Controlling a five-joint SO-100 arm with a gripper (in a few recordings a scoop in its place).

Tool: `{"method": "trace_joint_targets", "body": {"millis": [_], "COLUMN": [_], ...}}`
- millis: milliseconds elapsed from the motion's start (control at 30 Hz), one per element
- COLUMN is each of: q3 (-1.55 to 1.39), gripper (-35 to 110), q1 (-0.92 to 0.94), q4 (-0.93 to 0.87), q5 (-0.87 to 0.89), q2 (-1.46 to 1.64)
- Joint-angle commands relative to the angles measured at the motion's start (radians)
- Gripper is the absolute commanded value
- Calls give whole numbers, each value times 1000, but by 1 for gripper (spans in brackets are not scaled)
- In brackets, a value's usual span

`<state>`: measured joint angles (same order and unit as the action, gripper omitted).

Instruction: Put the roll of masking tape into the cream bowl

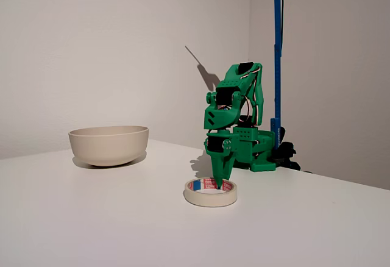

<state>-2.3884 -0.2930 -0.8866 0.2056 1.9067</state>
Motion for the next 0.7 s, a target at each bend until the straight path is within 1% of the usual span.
{"method": "trace_joint_targets", "body": {"millis": [0,233,333,467,667], "q3": [57,54,55,60,160], "gripper": [-8,-8,-8,-8,-8], "q1": [-17,-18,-9,3,5], "q4": [-15,0,-11,-120,-367], "q5": [11,17,15,8,21], "q2": [20,31,92,333,638]}}
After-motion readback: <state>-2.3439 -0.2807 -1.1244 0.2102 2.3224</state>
